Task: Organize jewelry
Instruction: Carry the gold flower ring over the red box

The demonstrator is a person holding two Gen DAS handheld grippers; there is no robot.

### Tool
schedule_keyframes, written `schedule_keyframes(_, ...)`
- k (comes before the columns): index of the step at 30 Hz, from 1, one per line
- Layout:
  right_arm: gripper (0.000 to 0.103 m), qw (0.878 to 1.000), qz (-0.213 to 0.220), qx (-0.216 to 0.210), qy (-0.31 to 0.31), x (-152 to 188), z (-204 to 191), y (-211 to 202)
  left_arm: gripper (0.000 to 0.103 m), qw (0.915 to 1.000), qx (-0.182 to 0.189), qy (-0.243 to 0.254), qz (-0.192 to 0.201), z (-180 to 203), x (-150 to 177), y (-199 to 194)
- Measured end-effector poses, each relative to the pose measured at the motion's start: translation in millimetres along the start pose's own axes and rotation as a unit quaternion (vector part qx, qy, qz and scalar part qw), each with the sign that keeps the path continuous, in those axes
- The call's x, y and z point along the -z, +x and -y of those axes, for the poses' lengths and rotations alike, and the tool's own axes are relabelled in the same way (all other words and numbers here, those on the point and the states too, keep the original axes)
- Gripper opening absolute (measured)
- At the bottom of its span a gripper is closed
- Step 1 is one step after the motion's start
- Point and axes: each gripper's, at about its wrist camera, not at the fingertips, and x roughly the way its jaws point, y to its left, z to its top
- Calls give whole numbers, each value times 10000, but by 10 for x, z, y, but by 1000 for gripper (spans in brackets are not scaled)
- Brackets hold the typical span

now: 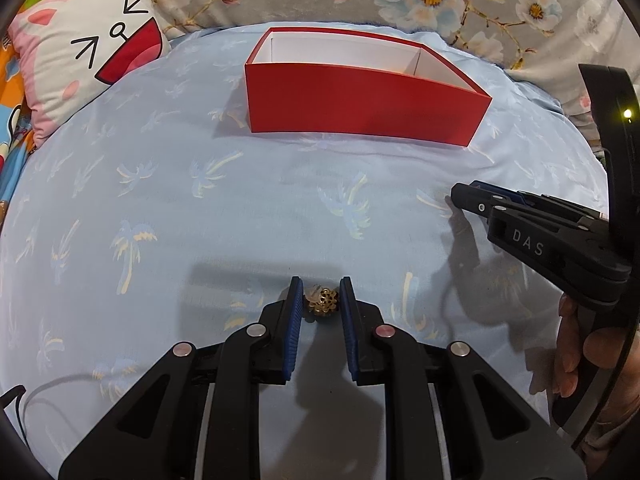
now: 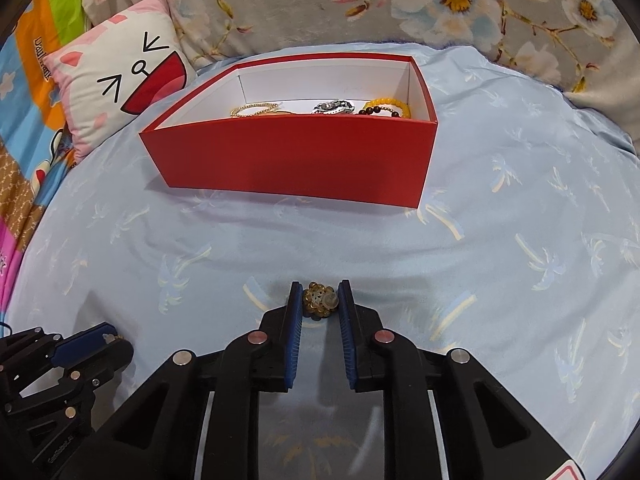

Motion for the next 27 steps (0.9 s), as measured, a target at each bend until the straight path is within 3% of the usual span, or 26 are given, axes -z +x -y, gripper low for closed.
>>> schedule_keyframes(12, 16, 9992, 197, -233, 251, 111, 75, -398, 18, 9995, 203, -213, -71, -87, 50, -115)
schedule_keyframes(20, 16, 9969, 318, -512, 503, 216, 159, -724, 18, 9991, 325, -236, 152, -50, -39, -349)
schedule_keyframes(27, 16, 9948, 646, -614, 486, 86, 151, -991, 18, 9985, 334, -119, 423, 44, -246, -525)
